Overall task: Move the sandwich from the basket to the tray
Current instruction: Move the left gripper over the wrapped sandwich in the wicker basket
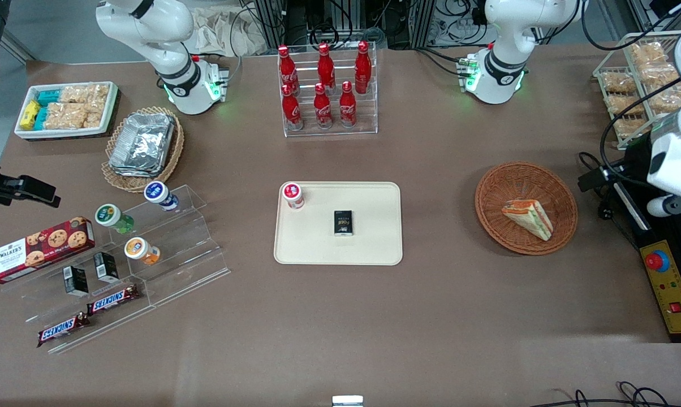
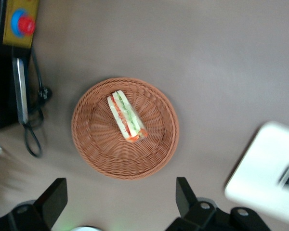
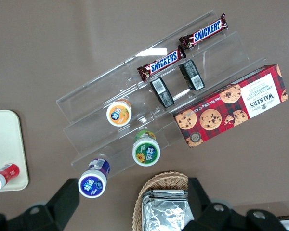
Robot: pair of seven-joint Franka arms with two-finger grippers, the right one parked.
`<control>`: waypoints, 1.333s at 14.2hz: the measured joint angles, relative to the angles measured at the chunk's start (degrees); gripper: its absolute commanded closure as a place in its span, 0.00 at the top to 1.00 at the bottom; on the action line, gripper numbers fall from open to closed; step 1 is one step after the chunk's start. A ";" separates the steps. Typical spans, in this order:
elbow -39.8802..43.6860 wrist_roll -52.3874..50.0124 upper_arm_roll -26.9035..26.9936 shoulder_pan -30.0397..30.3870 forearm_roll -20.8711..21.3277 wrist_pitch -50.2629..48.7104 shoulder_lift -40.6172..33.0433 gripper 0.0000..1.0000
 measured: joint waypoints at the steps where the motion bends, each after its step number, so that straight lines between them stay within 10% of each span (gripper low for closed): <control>1: -2.56 -7.13 0.00 0.01 0.01 3.30 -0.21 1.00; 10: -33.86 -30.07 0.10 0.12 0.29 36.30 -2.82 1.00; 19: -36.12 -36.03 0.16 0.15 0.29 44.58 4.20 1.00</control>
